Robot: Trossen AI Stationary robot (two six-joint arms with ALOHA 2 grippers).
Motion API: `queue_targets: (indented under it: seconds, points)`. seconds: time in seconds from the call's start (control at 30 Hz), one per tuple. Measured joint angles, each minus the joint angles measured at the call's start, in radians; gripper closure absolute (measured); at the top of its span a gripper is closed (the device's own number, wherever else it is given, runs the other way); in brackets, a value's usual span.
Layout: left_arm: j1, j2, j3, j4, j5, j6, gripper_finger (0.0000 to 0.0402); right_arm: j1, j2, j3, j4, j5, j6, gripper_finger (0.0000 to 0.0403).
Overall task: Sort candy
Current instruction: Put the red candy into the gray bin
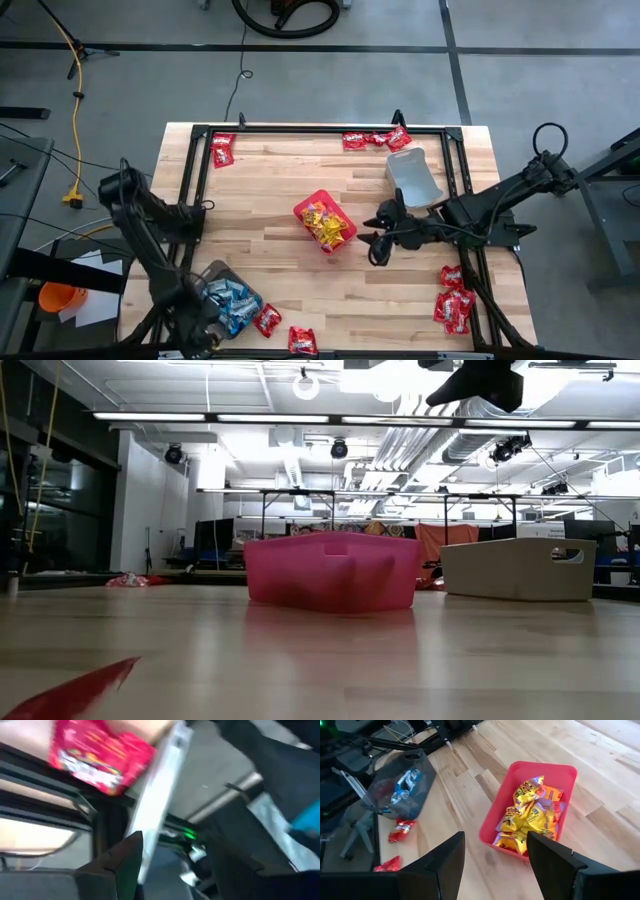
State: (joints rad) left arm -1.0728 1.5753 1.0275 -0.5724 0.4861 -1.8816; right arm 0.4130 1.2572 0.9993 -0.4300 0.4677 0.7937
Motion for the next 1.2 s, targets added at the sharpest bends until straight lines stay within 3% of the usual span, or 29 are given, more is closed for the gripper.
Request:
queue_targets:
  seconds: [0.33, 0.63, 0.83, 0.93, 1.13, 1.2]
  points:
    - [-0.016, 0.135, 0.0, -0.064, -0.054, 0.015, 0.0199, -0.027, 0.0, 0.0, -0.001, -0.052, -0.017, 0.0197]
    - [-0.05, 0.176, 0.002, -0.135, -0.125, 0.036, 0.0199, -0.028, 0.0, 0.0, -0.001, -0.057, -0.017, 0.0197]
    - [-0.056, 0.2, 0.003, -0.13, -0.118, 0.045, 0.0203, -0.028, 0.0, 0.0, -0.001, -0.057, -0.017, 0.0197]
    - [-0.062, 0.212, 0.002, -0.131, -0.116, 0.077, 0.0231, -0.028, 0.0, 0.0, -0.001, -0.057, -0.017, 0.0197]
    - [-0.068, 0.195, -0.002, -0.119, -0.12, 0.142, 0.0377, -0.028, 0.0, 0.0, -0.001, -0.056, -0.017, 0.0197]
    - [-0.068, 0.166, -0.002, -0.108, -0.126, 0.16, 0.0389, -0.028, 0.0, 0.0, -0.002, -0.056, -0.017, 0.0197]
